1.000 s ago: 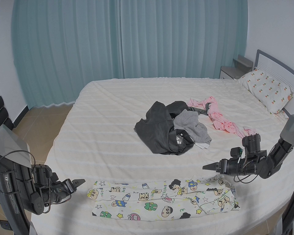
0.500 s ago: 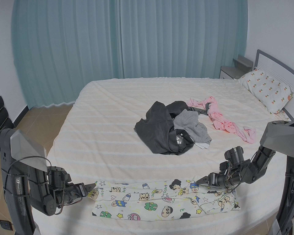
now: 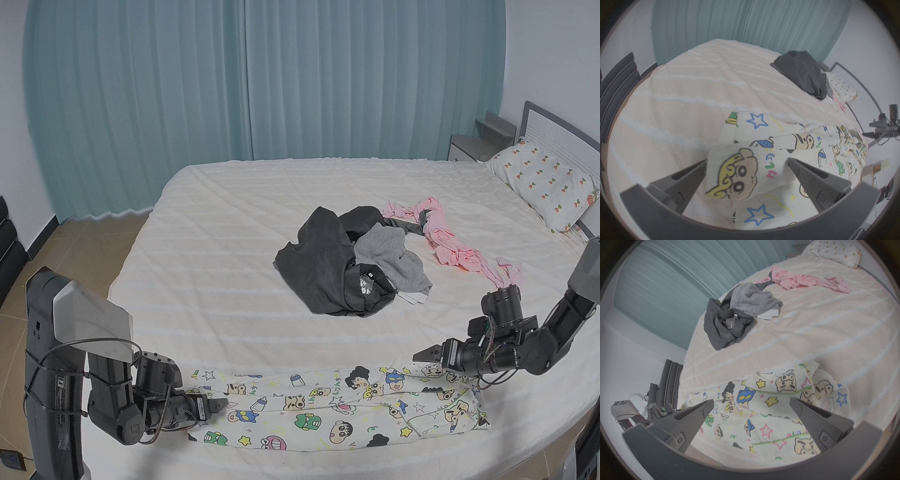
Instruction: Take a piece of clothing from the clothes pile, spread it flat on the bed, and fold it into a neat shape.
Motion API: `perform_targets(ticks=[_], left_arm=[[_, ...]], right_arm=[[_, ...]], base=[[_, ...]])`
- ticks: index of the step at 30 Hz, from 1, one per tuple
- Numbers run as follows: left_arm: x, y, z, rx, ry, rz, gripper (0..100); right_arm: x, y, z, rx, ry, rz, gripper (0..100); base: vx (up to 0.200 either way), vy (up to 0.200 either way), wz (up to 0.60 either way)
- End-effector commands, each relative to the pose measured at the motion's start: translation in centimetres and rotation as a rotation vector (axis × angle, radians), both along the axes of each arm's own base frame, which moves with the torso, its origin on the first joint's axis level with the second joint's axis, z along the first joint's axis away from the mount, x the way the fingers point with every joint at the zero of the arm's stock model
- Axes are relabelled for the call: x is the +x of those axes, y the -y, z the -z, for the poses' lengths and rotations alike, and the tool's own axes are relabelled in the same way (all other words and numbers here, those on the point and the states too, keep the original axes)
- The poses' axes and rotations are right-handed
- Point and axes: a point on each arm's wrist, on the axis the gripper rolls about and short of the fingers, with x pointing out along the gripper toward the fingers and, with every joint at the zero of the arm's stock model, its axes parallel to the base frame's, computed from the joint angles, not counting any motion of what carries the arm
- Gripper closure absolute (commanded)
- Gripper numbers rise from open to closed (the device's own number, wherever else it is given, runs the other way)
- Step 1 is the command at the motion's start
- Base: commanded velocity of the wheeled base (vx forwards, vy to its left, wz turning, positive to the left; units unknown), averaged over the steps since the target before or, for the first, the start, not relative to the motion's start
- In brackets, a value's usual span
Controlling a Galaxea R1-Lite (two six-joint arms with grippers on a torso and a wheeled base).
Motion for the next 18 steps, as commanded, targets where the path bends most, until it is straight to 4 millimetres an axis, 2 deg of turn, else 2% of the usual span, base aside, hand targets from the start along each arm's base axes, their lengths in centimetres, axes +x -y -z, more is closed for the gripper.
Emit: perform_targets(ticks=[1,3,4,13,18], left_arm=[[1.1,1.6,0.2,0.016,-0.004,0.044,0],[1.6,1.9,0.2,0.028,-0.017,0.042,0],[1.8,2.0,0.0,0.029,-0.018,0.043,100],[1.9,2.2,-0.6,0.040,-0.052,0.049,100],[2.0,1.9,-2.0,0.028,-0.017,0.036,100]], right_arm=[[-3.3,0.3,-2.9,0.046,0.111,0.000,0],[-4.2,0.3,-3.1,0.061,0.137,-0.009,0],[-4.6,0.3,-3.0,0.069,0.143,-0.006,0],[-5.0,0.2,-3.0,0.104,0.180,0.005,0],[-5.0,0.4,-3.0,0.105,0.181,0.013,0]], base=[[0.000,0.000,0.00],[0.000,0.000,0.00],[0.000,0.000,0.00],[0.000,0.000,0.00],[0.000,0.000,0.00]])
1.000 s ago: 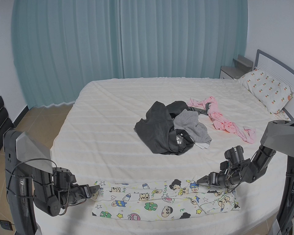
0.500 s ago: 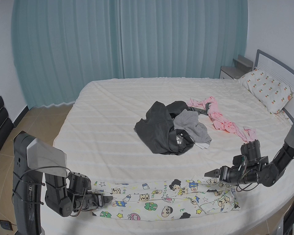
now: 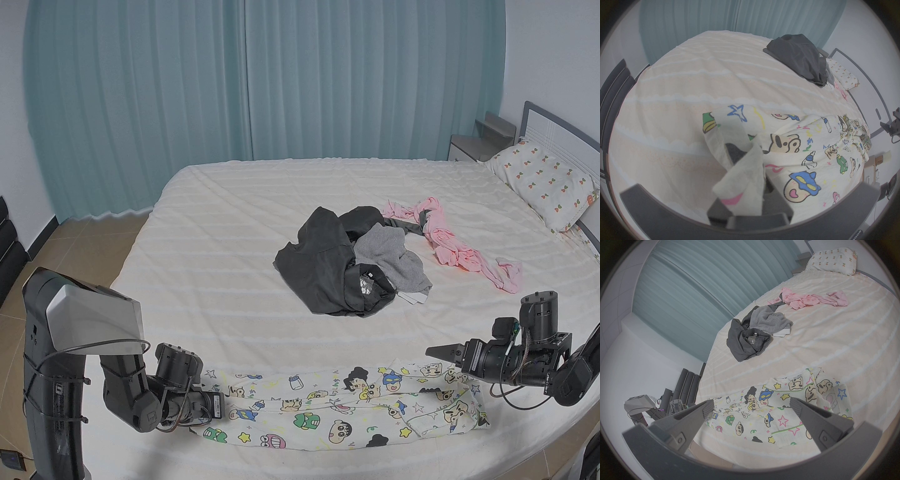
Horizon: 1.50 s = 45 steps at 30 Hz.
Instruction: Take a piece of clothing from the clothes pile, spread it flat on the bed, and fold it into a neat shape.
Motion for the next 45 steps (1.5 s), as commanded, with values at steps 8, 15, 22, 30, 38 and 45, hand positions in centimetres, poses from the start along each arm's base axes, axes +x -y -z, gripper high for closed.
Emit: perform_targets(ticks=[8,15,22,30,38,45], left_arm=[[0.7,-3.1,-5.2,-0.030,0.068,-0.100,100],[0.8,-6.4,-7.4,-0.061,0.094,-0.183,100],[0.9,-14.3,-8.0,-0.030,0.124,-0.327,100],[1.3,-22.2,-10.4,-0.063,0.151,-0.490,100],[1.2,-22.5,-13.6,-0.064,0.171,-0.502,100],[0.0,-12.7,-16.2,-0.095,0.159,-0.331,100]], right_arm=[[-0.2,0.4,-0.6,0.007,0.024,0.013,0],[-0.3,0.4,-0.5,0.007,0.021,0.013,0],[-0.3,0.6,-0.5,0.006,0.019,0.019,0],[-0.3,0.6,-0.5,0.006,0.019,0.022,0],[-0.1,0.9,-0.6,0.006,0.023,0.033,0],[-0.2,0.9,-0.6,0.006,0.025,0.032,0]], base=[[0.000,0.000,0.00],[0.000,0.000,0.00],[0.000,0.000,0.00],[0.000,0.000,0.00],[0.000,0.000,0.00],[0.000,0.000,0.00]])
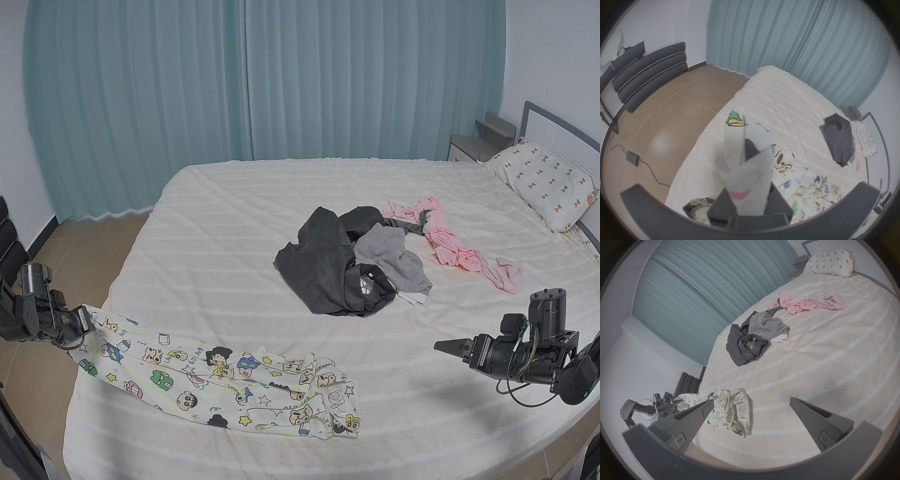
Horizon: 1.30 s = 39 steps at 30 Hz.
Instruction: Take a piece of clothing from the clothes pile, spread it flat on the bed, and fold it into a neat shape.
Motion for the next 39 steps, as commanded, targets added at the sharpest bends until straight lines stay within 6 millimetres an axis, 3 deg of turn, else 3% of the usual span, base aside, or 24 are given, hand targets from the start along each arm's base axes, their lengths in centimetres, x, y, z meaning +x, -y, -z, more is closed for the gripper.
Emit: perform_targets(ticks=[1,4,5,6,10,11,12,15,16,17,23,30,31,39], left_arm=[[-1.6,9.4,-3.6,-0.002,0.055,0.153,100],[-2.1,14.6,-4.4,-0.001,0.079,0.205,100],[-2.2,15.4,-4.5,0.001,0.082,0.213,100],[-2.5,17.9,-4.6,0.010,0.087,0.247,100],[-3.7,24.0,-4.3,0.003,0.095,0.357,100],[-3.7,24.0,-4.3,0.003,0.095,0.357,100],[-3.8,26.7,-3.6,-0.007,0.081,0.402,100],[-3.3,29.6,-2.4,-0.011,0.065,0.417,100],[-3.3,29.6,-2.4,-0.011,0.065,0.417,100],[-3.1,31.5,-1.6,-0.024,0.055,0.422,100],[-3.8,34.7,-0.8,-0.079,0.046,0.473,100],[-3.9,35.5,-1.1,-0.160,0.061,0.526,100],[-3.9,35.5,-1.1,-0.161,0.061,0.527,0],[-3.8,35.6,-0.8,-0.164,0.055,0.515,0]], right_arm=[[0.0,0.0,0.0,0.000,0.001,0.001,0],[0.0,0.0,0.0,0.000,0.001,0.001,0],[0.0,0.0,0.0,0.000,0.001,0.001,0],[0.0,0.0,0.0,-0.001,0.002,0.000,0],[0.0,0.0,-0.1,0.000,0.006,0.000,0],[0.0,0.0,-0.1,0.000,0.006,0.000,0],[-0.1,0.0,-0.1,0.001,0.008,-0.001,0],[-0.1,0.0,-0.1,0.001,0.006,-0.001,0],[-0.1,0.0,-0.1,0.001,0.006,-0.001,0],[-0.1,0.0,-0.1,0.001,0.008,-0.001,0],[0.0,0.0,-0.1,0.001,0.006,-0.001,0],[0.0,0.0,-0.1,0.000,0.005,-0.002,0],[0.0,0.0,-0.1,0.000,0.007,-0.002,0],[0.1,0.0,0.1,-0.004,-0.003,-0.005,0]], base=[[0.000,0.000,0.00],[0.000,0.000,0.00],[0.000,0.000,0.00],[0.000,0.000,0.00],[0.000,0.000,0.00],[0.000,0.000,0.00],[0.000,0.000,0.00],[0.000,0.000,0.00],[0.000,0.000,0.00],[0.000,0.000,0.00],[0.000,0.000,0.00],[0.000,0.000,0.00],[0.000,0.000,0.00],[0.000,0.000,0.00]])
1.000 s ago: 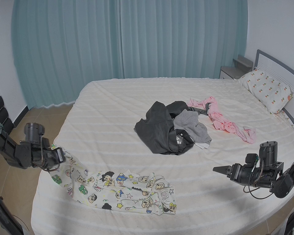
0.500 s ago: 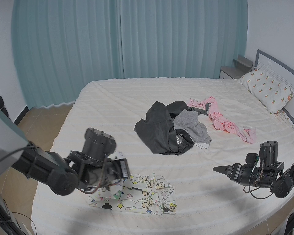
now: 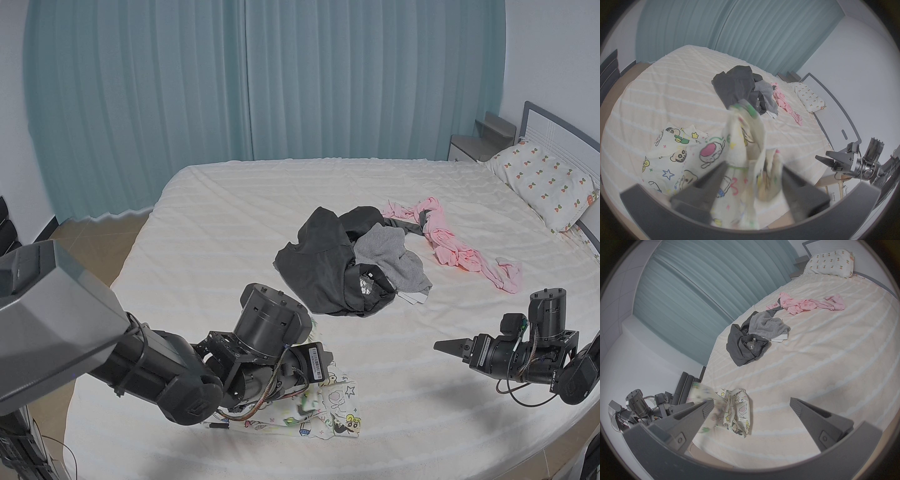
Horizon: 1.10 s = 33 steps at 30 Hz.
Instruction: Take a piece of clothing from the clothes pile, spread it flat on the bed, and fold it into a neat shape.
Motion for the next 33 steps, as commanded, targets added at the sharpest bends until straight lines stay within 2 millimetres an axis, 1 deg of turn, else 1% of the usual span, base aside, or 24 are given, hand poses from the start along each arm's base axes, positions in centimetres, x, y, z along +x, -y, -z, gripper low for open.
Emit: perform_targets(ticks=[1,3,5,6,7,8,9,10,11,15,18,19,21,26,30,31,32,33], left_arm=[[0.0,0.0,0.3,-0.001,-0.008,-0.008,0],[0.0,-0.2,-0.3,-0.022,-0.003,-0.022,0],[-0.1,-0.9,-1.3,-0.040,0.009,-0.038,0],[-0.1,-0.9,-1.4,-0.041,0.010,-0.039,0],[-0.2,-2.3,-2.2,-0.052,0.018,-0.069,0],[-0.3,-3.2,-2.5,-0.060,0.021,-0.081,0],[-0.8,-4.5,-3.2,-0.073,0.026,-0.098,0],[-0.8,-4.5,-3.2,-0.073,0.026,-0.098,0],[-1.6,-5.9,-3.8,-0.096,0.018,-0.114,0],[-3.6,-8.0,-4.7,-0.196,-0.036,-0.149,0],[-4.1,-9.7,-4.7,-0.227,-0.070,-0.170,0],[-4.1,-9.7,-4.7,-0.227,-0.070,-0.170,0],[-4.5,-11.0,-4.4,-0.237,-0.091,-0.177,0],[-5.2,-11.6,-4.1,-0.244,-0.115,-0.173,0],[-4.6,-12.1,-4.3,-0.291,-0.118,-0.208,0],[-4.3,-12.4,-4.4,-0.310,-0.113,-0.217,0],[-4.3,-12.4,-4.4,-0.310,-0.113,-0.217,0],[-4.1,-13.3,-4.2,-0.341,-0.120,-0.219,0]], right_arm=[[0.0,0.0,0.1,-0.001,-0.005,-0.001,0],[0.0,-0.1,0.2,-0.003,-0.009,-0.005,0],[-0.1,-0.2,0.2,-0.002,-0.011,-0.011,0],[-0.1,-0.2,0.2,-0.002,-0.011,-0.011,0],[-0.1,-0.3,0.2,-0.004,-0.010,-0.017,0],[-0.2,-0.4,0.3,-0.004,-0.012,-0.020,0],[-0.2,-0.6,0.3,-0.004,-0.014,-0.027,0],[-0.2,-0.6,0.3,-0.004,-0.014,-0.027,0],[-0.4,-0.9,0.4,-0.006,-0.019,-0.040,0],[-0.3,-2.3,1.0,-0.016,-0.039,-0.091,0],[-0.5,-3.2,1.3,-0.023,-0.050,-0.124,0],[-0.5,-3.2,1.3,-0.023,-0.050,-0.124,0],[-0.6,-3.8,1.6,-0.030,-0.059,-0.144,0],[0.1,-4.9,2.1,-0.035,-0.068,-0.171,0],[1.1,-6.3,3.1,-0.046,-0.084,-0.206,0],[1.5,-6.6,3.5,-0.053,-0.088,-0.203,0],[1.5,-6.6,3.5,-0.053,-0.088,-0.203,0],[2.2,-7.1,4.5,-0.077,-0.105,-0.190,0]], base=[[0.000,0.000,0.00],[0.000,0.000,0.00],[0.000,0.000,0.00],[0.000,0.000,0.00],[0.000,0.000,0.00],[0.000,0.000,0.00],[0.000,0.000,0.00],[0.000,0.000,0.00],[0.000,0.000,0.00],[0.000,0.000,0.00],[-0.200,0.000,0.00],[0.000,0.000,0.00],[0.000,0.000,0.00],[0.000,0.000,0.00],[0.000,0.000,0.00],[0.000,0.000,0.00],[0.000,0.000,0.00],[0.000,0.000,0.00]])
